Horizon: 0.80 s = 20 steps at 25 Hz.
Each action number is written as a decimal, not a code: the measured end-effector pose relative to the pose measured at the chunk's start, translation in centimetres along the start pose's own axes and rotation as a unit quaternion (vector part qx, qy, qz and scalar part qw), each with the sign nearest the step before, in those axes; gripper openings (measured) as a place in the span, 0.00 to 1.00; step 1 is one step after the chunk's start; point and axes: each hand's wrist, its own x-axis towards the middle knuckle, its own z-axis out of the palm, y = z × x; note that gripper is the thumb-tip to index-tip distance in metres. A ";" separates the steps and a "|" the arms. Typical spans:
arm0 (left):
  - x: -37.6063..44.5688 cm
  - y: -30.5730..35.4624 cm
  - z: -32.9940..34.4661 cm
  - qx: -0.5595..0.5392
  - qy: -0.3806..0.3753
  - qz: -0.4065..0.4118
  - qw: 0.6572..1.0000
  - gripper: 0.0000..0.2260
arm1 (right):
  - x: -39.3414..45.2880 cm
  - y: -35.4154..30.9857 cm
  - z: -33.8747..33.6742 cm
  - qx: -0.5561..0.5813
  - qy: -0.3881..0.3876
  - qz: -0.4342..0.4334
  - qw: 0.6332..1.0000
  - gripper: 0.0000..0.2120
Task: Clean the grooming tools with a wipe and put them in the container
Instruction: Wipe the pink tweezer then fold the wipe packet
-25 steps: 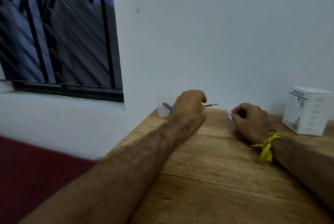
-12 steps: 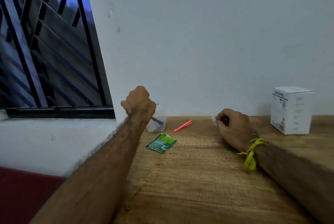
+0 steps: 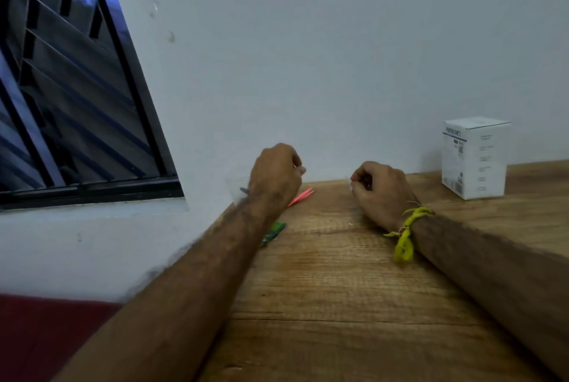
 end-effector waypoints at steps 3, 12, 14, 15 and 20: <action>-0.2 0.0 3.4 0.095 -0.115 -0.055 0.987 0.11 | 0.1 0.0 -0.1 0.005 0.002 0.012 1.000 0.03; -0.1 -0.5 5.2 0.141 -0.132 -0.010 0.981 0.05 | 0.4 0.5 0.2 0.020 0.012 0.028 0.999 0.03; -1.0 0.2 4.6 0.076 -0.116 -0.019 0.990 0.04 | 0.4 0.5 0.0 0.028 0.019 0.039 0.999 0.03; -1.6 0.7 4.1 0.030 -0.108 -0.030 0.993 0.05 | 0.4 0.5 -0.1 0.033 0.023 0.046 0.998 0.03; -5.6 2.3 2.1 -0.273 -0.122 -0.115 0.947 0.13 | 0.4 0.1 -0.2 0.042 0.042 0.057 0.997 0.03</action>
